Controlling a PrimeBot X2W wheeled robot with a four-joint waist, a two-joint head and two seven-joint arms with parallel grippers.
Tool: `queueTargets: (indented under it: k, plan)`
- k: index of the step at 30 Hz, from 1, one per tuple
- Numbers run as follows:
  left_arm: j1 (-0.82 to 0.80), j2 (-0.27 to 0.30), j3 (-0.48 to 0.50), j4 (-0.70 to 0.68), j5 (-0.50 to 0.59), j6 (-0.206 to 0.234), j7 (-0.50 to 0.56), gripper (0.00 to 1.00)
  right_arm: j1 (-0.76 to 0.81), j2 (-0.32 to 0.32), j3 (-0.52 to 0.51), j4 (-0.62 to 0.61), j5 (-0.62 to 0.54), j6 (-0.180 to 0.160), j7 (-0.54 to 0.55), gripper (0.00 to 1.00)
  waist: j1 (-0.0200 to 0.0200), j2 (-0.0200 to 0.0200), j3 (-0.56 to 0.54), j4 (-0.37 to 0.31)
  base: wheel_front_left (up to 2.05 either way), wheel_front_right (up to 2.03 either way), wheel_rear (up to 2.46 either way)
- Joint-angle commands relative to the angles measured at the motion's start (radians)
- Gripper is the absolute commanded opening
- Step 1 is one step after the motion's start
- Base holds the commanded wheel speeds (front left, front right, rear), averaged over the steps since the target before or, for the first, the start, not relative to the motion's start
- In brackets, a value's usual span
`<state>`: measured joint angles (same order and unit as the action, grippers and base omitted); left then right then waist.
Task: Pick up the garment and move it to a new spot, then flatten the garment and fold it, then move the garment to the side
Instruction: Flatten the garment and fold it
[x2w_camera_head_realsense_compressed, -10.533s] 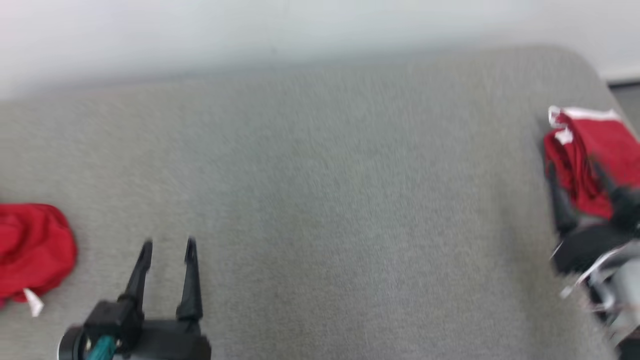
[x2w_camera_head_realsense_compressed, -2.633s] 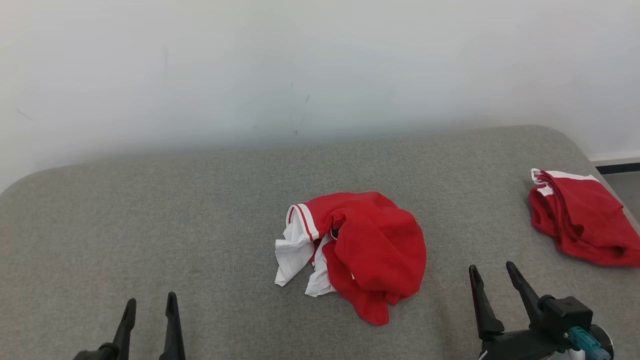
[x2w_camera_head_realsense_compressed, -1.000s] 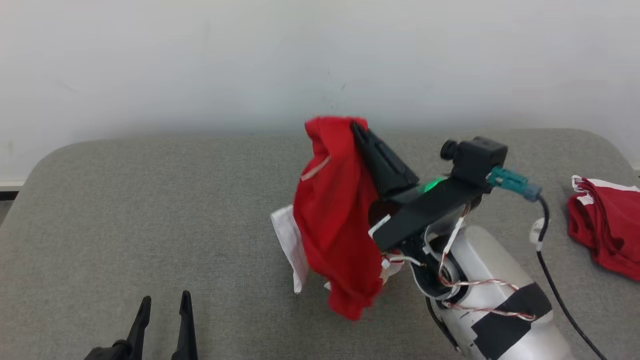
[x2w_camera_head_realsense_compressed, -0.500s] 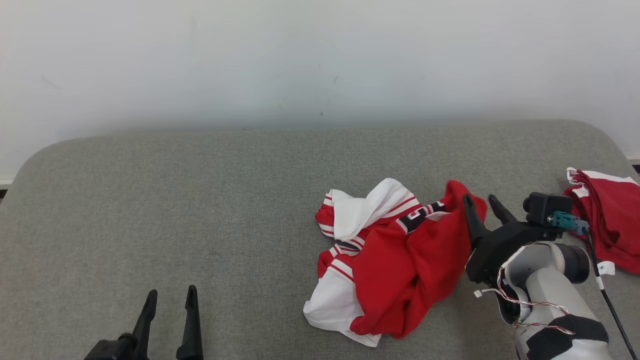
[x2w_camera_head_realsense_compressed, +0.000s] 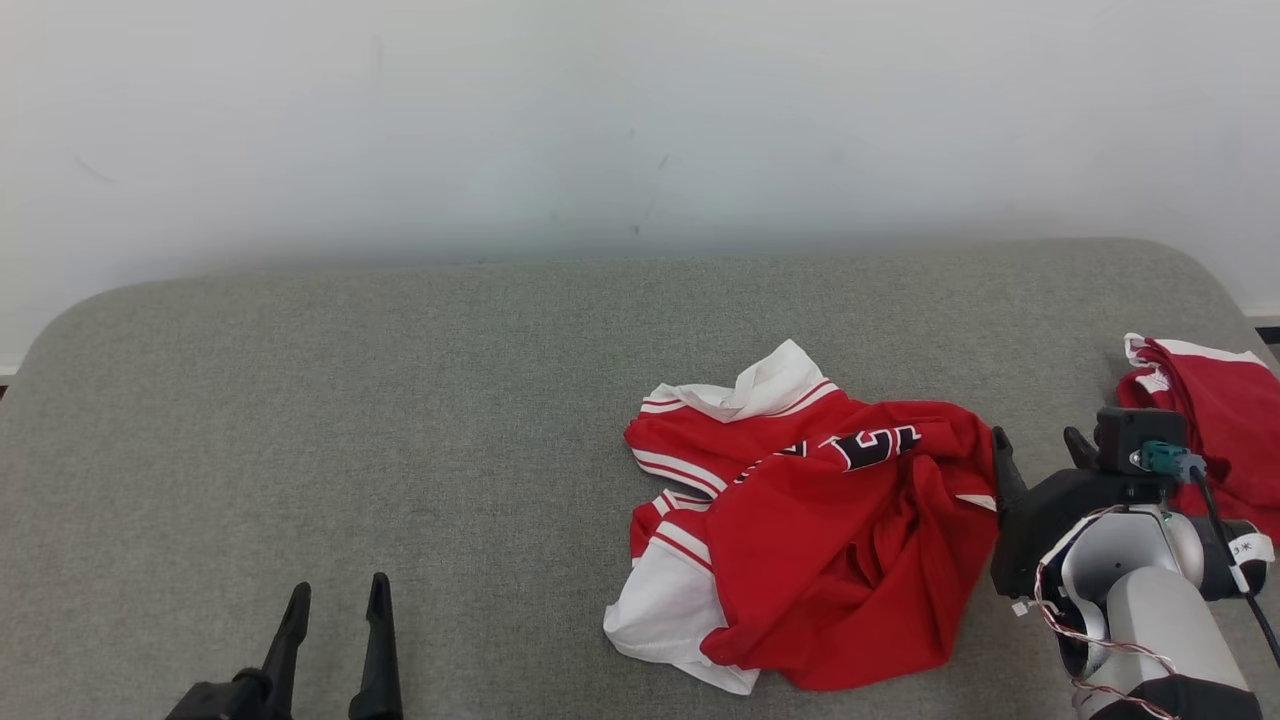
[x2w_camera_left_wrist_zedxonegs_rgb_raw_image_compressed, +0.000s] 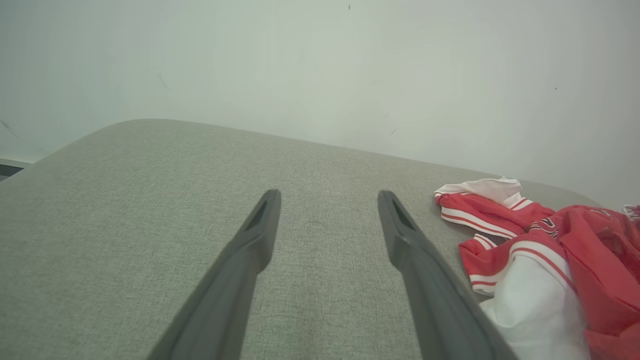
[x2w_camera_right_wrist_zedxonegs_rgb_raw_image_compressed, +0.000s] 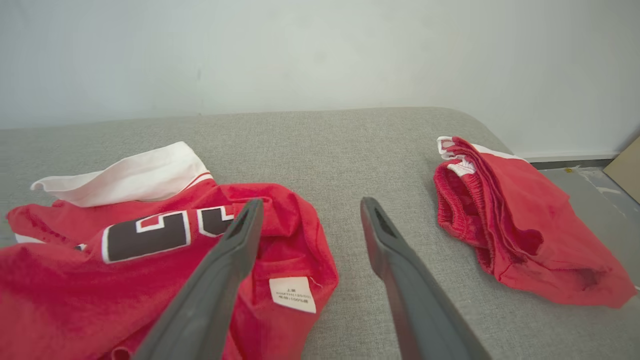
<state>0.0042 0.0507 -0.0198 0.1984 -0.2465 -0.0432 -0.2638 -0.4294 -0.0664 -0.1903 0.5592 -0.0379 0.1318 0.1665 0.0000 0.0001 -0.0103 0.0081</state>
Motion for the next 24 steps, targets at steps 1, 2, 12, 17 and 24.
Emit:
queueTargets:
  k: [1, 2, 12, 17, 24]
  plan:
    - [-0.009, 0.000, -0.001, 0.003, -0.006, 0.000, -0.001, 1.00, 0.014, 0.006, 0.007, -0.027, 0.017, -0.002, 0.029, 1.00, 0.0000, -0.0001, 0.001, 0.000, 0.00, 0.00, 0.00]
    - [-0.011, 0.000, -0.003, 0.003, -0.007, -0.001, -0.001, 1.00, 0.014, 0.010, 0.015, -0.039, 0.022, -0.002, 0.051, 1.00, 0.0000, -0.0001, 0.002, 0.001, 0.00, 0.00, 0.00]
    - [-0.041, 0.000, -0.013, -0.007, 0.008, -0.012, -0.001, 1.00, -0.134, -0.005, 0.144, 0.003, 0.113, -0.002, 0.282, 1.00, 0.0000, -0.0001, 0.043, 0.036, 0.00, 0.00, 0.00]
    - [-0.065, 0.000, -0.031, -0.026, 0.007, -0.011, -0.001, 1.00, -0.232, -0.061, 0.230, 0.092, 0.162, -0.002, 0.324, 1.00, 0.0000, -0.0001, 0.092, 0.088, 0.00, 0.00, 0.00]
    - [-0.103, 0.000, -0.067, -0.050, 0.015, -0.016, -0.001, 1.00, -0.351, -0.138, 0.309, 0.202, 0.208, -0.002, 0.382, 1.00, 0.0000, -0.0001, 0.179, 0.173, 0.00, 0.00, 0.00]
